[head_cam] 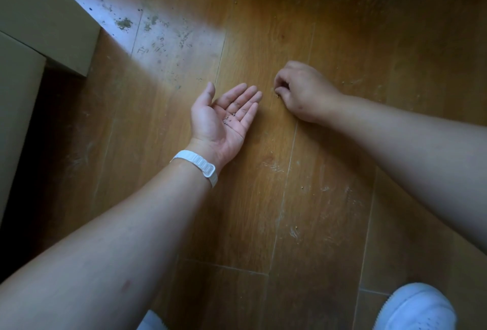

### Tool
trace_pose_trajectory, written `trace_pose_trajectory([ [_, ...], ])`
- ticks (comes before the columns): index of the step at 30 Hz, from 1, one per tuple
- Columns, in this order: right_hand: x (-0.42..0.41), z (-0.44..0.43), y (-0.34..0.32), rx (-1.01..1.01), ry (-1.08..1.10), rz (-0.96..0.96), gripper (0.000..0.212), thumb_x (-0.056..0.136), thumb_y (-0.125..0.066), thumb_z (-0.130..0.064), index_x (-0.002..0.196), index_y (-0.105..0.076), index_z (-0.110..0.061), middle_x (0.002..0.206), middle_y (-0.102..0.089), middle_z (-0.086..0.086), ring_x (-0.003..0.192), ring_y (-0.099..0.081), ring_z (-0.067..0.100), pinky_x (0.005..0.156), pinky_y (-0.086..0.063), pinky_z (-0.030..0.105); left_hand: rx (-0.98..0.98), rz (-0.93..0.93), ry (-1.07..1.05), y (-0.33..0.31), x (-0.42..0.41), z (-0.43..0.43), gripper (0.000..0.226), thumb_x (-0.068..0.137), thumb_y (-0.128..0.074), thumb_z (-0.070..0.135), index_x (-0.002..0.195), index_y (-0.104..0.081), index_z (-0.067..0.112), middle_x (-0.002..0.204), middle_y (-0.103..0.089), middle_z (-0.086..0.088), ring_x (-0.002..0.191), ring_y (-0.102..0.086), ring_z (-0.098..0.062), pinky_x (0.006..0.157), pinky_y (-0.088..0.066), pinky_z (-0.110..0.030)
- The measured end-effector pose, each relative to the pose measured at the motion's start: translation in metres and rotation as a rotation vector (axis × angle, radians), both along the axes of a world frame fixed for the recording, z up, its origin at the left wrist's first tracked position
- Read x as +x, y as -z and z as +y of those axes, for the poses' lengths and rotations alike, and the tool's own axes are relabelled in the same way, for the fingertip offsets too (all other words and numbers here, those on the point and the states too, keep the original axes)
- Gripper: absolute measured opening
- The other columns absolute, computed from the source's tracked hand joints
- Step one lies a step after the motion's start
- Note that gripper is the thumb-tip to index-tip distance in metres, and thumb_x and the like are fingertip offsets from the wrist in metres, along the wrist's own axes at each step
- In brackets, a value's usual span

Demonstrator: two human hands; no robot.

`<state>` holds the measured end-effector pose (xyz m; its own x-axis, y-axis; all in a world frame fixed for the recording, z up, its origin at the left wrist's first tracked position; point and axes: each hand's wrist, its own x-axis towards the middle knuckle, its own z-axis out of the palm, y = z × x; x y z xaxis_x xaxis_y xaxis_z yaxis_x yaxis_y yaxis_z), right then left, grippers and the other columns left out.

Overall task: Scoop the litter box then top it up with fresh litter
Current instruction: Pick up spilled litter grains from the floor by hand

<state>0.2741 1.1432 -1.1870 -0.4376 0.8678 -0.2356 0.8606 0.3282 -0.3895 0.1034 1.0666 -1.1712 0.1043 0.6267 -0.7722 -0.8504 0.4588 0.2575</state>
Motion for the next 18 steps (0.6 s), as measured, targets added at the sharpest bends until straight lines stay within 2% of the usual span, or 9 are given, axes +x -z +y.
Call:
trace_pose_trajectory([
  [7, -0.005, -0.002, -0.002, -0.035, 0.019, -0.042, 0.014, 0.097, -0.050, -0.017, 0.099, -0.062, -0.011, 0.110, -0.055, 0.008, 0.105, -0.051, 0.024, 0.084, -0.038, 0.029, 0.006, 0.012, 0.004, -0.004, 0.001, -0.002, 0.061, 0.100, -0.039, 0.046, 0.118, -0.061, -0.008, 0.114, -0.068, -0.025, 0.109, -0.066, -0.036, 0.102, -0.049, -0.038],
  [13, -0.014, -0.032, -0.020, -0.005, 0.084, 0.182, 0.008, 0.093, -0.054, -0.014, 0.094, -0.061, -0.011, 0.096, -0.049, -0.001, 0.094, -0.051, 0.019, 0.079, -0.035, 0.023, 0.010, 0.041, -0.006, -0.006, 0.000, -0.004, 0.061, 0.101, -0.038, 0.045, 0.120, -0.059, -0.008, 0.113, -0.068, -0.026, 0.107, -0.067, -0.035, 0.100, -0.050, -0.038],
  [15, -0.023, -0.051, -0.032, -0.004, 0.035, 0.284, 0.005, 0.090, -0.057, -0.011, 0.090, -0.061, -0.010, 0.092, -0.048, -0.002, 0.088, -0.049, 0.016, 0.074, -0.033, 0.023, 0.010, 0.025, -0.007, -0.007, 0.003, -0.005, 0.060, 0.101, -0.039, 0.045, 0.116, -0.060, -0.009, 0.103, -0.071, -0.026, 0.096, -0.071, -0.034, 0.090, -0.056, -0.038],
  [17, -0.033, -0.070, -0.042, -0.013, -0.011, 0.386, 0.005, 0.086, -0.057, -0.010, 0.086, -0.062, -0.008, 0.091, -0.049, -0.003, 0.086, -0.048, 0.014, 0.075, -0.036, 0.023, 0.004, -0.007, -0.002, -0.008, 0.006, -0.007, 0.060, 0.101, -0.040, 0.045, 0.111, -0.061, -0.010, 0.093, -0.071, -0.024, 0.084, -0.071, -0.032, 0.072, -0.060, -0.036],
  [18, -0.037, -0.077, -0.043, -0.016, -0.019, 0.419, 0.007, 0.084, -0.057, -0.011, 0.086, -0.063, -0.007, 0.091, -0.049, -0.005, 0.087, -0.049, 0.014, 0.076, -0.037, 0.023, 0.005, -0.026, 0.008, -0.008, 0.008, -0.008, 0.060, 0.101, -0.039, 0.045, 0.111, -0.062, -0.010, 0.096, -0.069, -0.025, 0.086, -0.070, -0.033, 0.072, -0.060, -0.037],
])
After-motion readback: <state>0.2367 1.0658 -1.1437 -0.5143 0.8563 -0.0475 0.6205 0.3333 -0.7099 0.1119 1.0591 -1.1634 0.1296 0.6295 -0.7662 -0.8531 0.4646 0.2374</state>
